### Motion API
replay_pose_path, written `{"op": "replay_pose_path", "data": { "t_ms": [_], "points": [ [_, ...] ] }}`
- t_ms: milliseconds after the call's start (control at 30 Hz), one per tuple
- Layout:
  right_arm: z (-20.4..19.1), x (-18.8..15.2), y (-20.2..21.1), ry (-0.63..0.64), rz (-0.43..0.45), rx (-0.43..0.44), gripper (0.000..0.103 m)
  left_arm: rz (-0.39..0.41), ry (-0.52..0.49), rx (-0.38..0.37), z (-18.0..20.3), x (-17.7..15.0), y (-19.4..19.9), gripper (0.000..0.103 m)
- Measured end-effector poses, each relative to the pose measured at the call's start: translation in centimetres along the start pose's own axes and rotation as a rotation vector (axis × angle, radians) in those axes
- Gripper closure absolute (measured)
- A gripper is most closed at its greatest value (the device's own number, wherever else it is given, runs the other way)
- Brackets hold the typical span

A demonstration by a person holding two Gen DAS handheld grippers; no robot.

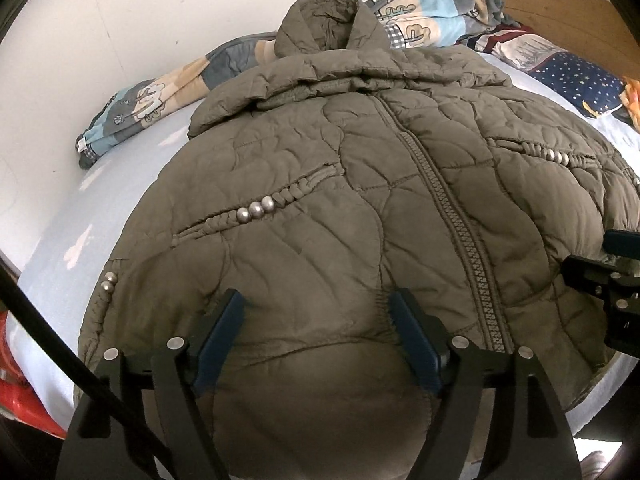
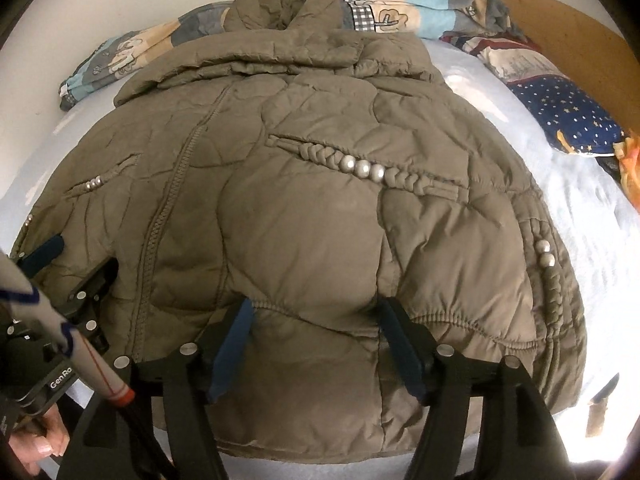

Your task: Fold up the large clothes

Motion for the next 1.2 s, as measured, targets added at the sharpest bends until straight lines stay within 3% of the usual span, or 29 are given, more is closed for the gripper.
{"op": "replay_pose_path", "data": {
  "t_ms": [767,900,1033,1200],
  "points": [
    [-0.2,0.2,-0.3,0.003,-0.018,-0.011,0.023,-0.062,0.039,-0.004,-0.4,0.5,-0.2,0.025],
    [0.0,0.6,0.5,-0.026,-0.010,0.029,0.023,-0.048,0.054,-0.033,-0.9,2.2,0.7,0.025],
    [0.6,1.2,2.0,-0.047,0.052,0.066,0.023,-0.003,0.071,-0.049,-1.9,5.1,1.5,0.025],
    [0.7,0.3,0.4,-0.025,-0.013,0.038,0.022,0.060,0.045,-0.038,-3.0,8.6,2.4,0.025]
  ]
}}
Point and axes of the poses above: each gripper's, at about its wrist camera, not at the fingertips, and y roughly against the way its jaws point, z to its right, x to its top, the point moved 4 cm from there along -y, roughly the way its jaws point, and after that the axes turned 3 degrees about x, right-handed, at the moved point
